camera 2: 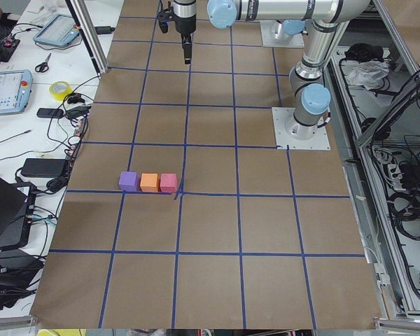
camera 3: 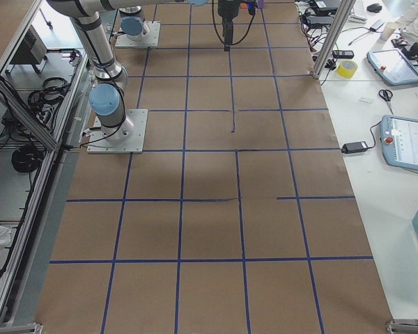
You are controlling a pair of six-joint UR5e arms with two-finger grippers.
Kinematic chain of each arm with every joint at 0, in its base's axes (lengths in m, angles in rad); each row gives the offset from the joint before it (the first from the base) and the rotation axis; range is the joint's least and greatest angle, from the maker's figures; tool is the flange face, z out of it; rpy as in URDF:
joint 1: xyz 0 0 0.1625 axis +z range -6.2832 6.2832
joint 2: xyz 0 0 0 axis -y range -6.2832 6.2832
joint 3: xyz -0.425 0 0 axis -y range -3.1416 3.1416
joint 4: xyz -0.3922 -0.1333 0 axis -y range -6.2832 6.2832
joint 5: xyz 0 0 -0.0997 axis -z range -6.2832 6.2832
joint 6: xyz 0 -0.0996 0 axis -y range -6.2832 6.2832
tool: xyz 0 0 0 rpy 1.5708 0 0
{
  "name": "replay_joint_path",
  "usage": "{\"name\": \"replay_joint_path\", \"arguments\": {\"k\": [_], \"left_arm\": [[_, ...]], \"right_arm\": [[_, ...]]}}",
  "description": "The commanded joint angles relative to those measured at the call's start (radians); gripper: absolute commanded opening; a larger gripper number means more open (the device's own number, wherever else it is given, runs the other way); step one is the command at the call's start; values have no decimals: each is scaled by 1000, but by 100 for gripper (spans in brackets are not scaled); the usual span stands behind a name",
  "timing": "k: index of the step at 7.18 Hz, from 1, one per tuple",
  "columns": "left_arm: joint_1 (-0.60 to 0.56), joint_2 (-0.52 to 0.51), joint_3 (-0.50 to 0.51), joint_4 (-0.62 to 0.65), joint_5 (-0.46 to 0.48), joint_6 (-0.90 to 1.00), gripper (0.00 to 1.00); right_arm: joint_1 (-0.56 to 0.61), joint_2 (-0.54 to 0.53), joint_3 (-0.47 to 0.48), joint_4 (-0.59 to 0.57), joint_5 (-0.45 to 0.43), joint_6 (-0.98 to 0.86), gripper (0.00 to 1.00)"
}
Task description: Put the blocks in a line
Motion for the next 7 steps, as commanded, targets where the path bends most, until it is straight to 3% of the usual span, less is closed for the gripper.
{"name": "replay_joint_path", "arguments": {"k": [1, 4, 7], "left_arm": [[-67, -6, -7, 17, 2, -145, 100], [-72, -3, -9, 10, 12, -126, 100], [-60, 6, -3, 4, -8, 164, 100]], "right_arm": [[0, 0, 1, -1, 0, 0, 100], [-1, 1, 2, -1, 0, 0, 100], [-1, 1, 2, -1, 2, -2, 100]]}}
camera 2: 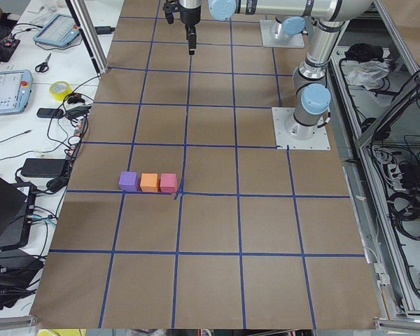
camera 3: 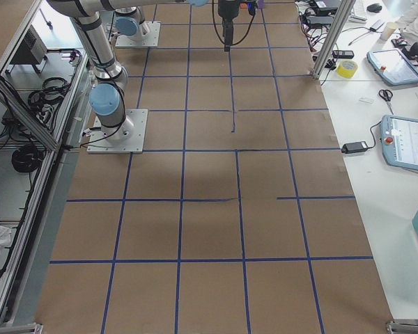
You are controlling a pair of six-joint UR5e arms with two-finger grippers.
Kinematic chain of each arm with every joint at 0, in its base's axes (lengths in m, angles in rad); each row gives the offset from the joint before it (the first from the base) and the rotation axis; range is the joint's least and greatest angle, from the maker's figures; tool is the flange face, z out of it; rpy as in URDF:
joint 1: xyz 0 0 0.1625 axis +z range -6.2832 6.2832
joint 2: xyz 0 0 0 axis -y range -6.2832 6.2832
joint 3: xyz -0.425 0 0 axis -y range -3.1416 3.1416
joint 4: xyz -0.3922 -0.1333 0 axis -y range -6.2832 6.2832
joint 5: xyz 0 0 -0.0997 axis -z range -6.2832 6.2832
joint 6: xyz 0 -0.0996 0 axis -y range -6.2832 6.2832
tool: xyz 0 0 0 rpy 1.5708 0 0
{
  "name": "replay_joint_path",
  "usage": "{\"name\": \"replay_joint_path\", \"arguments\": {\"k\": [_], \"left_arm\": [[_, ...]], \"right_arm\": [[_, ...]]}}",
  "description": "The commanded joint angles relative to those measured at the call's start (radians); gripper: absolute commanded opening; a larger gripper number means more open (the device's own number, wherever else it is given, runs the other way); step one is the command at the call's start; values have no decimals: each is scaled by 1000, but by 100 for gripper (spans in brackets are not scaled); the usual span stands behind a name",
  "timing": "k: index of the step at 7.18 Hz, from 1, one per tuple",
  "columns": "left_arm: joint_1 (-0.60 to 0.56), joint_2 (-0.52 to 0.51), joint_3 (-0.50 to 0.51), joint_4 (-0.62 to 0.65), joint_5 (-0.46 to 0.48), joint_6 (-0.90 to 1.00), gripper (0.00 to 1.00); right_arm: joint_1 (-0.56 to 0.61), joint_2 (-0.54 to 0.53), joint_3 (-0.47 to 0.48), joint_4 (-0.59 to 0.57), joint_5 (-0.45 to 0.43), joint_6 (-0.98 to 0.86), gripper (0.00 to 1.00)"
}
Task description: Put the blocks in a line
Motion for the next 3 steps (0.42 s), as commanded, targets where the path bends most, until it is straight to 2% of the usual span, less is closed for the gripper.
{"name": "replay_joint_path", "arguments": {"k": [1, 3], "left_arm": [[15, 6, 7, -5, -23, 143, 100], [18, 0, 8, -2, -31, 149, 100]], "right_arm": [[0, 0, 0, 0, -1, 1, 100], [0, 0, 0, 0, -1, 1, 100]]}}
